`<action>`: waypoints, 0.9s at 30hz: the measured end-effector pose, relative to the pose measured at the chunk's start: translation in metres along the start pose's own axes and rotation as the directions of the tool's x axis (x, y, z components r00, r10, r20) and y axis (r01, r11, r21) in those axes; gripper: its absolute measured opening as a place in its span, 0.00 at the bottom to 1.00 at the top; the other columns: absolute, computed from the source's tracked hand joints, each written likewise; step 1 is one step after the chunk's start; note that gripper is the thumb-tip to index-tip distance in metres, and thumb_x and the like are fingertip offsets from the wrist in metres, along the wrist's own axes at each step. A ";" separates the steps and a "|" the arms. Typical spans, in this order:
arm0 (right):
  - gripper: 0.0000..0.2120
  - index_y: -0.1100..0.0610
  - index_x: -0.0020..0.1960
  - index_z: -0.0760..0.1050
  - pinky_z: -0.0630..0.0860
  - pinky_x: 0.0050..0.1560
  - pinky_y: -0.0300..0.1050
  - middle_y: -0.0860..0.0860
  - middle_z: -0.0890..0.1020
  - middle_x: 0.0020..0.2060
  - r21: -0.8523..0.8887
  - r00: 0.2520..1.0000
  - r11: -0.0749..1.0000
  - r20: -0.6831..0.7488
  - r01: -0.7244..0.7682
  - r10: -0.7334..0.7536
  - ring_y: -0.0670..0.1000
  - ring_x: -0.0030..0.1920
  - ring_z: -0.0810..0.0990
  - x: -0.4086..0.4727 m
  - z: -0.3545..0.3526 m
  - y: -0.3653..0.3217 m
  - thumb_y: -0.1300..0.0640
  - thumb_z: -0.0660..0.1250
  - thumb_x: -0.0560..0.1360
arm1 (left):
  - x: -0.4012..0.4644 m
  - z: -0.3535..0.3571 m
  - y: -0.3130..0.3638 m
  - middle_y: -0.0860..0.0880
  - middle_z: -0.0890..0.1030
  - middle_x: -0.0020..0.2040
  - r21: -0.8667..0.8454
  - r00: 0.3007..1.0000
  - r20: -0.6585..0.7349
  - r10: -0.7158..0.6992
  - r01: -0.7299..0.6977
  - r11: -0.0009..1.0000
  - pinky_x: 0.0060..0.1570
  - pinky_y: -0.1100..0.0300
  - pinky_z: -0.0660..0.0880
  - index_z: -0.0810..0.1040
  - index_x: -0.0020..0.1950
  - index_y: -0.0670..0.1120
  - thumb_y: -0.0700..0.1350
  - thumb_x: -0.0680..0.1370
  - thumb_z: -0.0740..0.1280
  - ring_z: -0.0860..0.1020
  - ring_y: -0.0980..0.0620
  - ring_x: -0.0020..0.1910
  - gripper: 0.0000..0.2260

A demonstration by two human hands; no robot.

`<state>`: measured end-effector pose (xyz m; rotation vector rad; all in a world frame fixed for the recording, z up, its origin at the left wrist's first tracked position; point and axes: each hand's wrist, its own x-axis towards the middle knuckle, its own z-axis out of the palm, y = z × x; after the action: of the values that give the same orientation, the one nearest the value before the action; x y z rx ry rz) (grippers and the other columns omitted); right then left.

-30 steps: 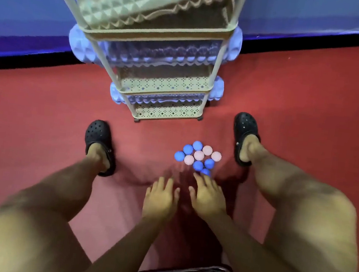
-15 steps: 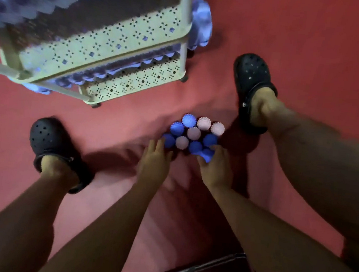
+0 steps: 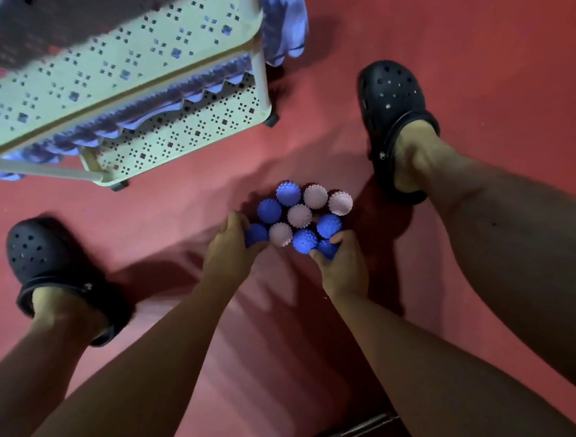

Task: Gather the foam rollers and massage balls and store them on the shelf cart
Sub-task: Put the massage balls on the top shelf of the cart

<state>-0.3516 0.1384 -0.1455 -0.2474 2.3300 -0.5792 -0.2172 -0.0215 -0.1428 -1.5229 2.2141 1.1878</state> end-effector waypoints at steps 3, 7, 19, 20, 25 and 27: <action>0.20 0.57 0.53 0.70 0.71 0.54 0.46 0.53 0.77 0.52 0.052 1.000 0.999 0.006 0.001 -0.001 0.54 0.53 0.78 0.001 -0.001 0.000 0.57 0.79 0.70 | -0.004 0.001 -0.004 0.46 0.73 0.55 -0.183 0.998 -0.002 -0.060 0.059 0.981 0.50 0.55 0.69 0.71 0.59 0.43 0.45 0.69 0.81 0.75 0.42 0.55 0.26; 0.23 0.56 0.52 0.71 0.75 0.55 0.49 0.53 0.74 0.50 0.114 1.000 0.993 0.013 -0.013 0.012 0.53 0.49 0.77 -0.002 -0.002 0.005 0.58 0.82 0.66 | -0.012 0.006 -0.016 0.44 0.76 0.65 -0.535 0.984 0.137 -0.114 0.171 0.827 0.65 0.45 0.76 0.74 0.66 0.51 0.50 0.66 0.77 0.78 0.44 0.63 0.29; 0.10 0.56 0.61 0.66 0.72 0.27 0.36 0.59 0.81 0.47 0.438 0.917 0.815 0.296 -0.380 0.268 0.51 0.36 0.81 -0.022 -0.008 -0.007 0.63 0.57 0.81 | -0.016 0.008 0.014 0.38 0.83 0.39 -0.584 0.837 0.419 -0.351 0.545 0.601 0.29 0.58 0.78 0.78 0.56 0.42 0.62 0.80 0.67 0.79 0.46 0.30 0.22; 0.09 0.57 0.62 0.67 0.70 0.23 0.36 0.60 0.81 0.45 0.414 0.905 0.817 0.318 -0.402 0.284 0.51 0.33 0.80 -0.019 -0.007 -0.009 0.61 0.56 0.82 | -0.014 0.012 0.013 0.39 0.84 0.38 -0.543 0.853 0.393 -0.343 0.516 0.662 0.28 0.58 0.77 0.78 0.55 0.41 0.63 0.78 0.68 0.79 0.46 0.29 0.24; 0.21 0.52 0.48 0.74 0.66 0.24 0.38 0.56 0.84 0.34 0.229 0.831 0.862 0.458 -0.453 0.316 0.54 0.29 0.83 -0.006 -0.002 -0.023 0.35 0.57 0.81 | -0.004 0.023 0.013 0.50 0.86 0.36 -0.345 0.913 0.322 -0.251 0.360 0.867 0.31 0.56 0.79 0.82 0.48 0.46 0.71 0.69 0.71 0.82 0.49 0.28 0.28; 0.21 0.50 0.47 0.73 0.65 0.23 0.35 0.56 0.85 0.36 0.218 0.803 0.835 0.474 -0.505 0.362 0.53 0.29 0.83 -0.003 -0.001 -0.028 0.32 0.58 0.80 | -0.002 0.025 0.015 0.52 0.86 0.36 -0.321 0.919 0.303 -0.253 0.348 0.881 0.33 0.54 0.82 0.81 0.47 0.48 0.70 0.70 0.71 0.84 0.49 0.29 0.25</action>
<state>-0.3498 0.1146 -0.1299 0.3083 1.7490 -0.6033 -0.2357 -0.0003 -0.1502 -1.6605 1.5772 1.6498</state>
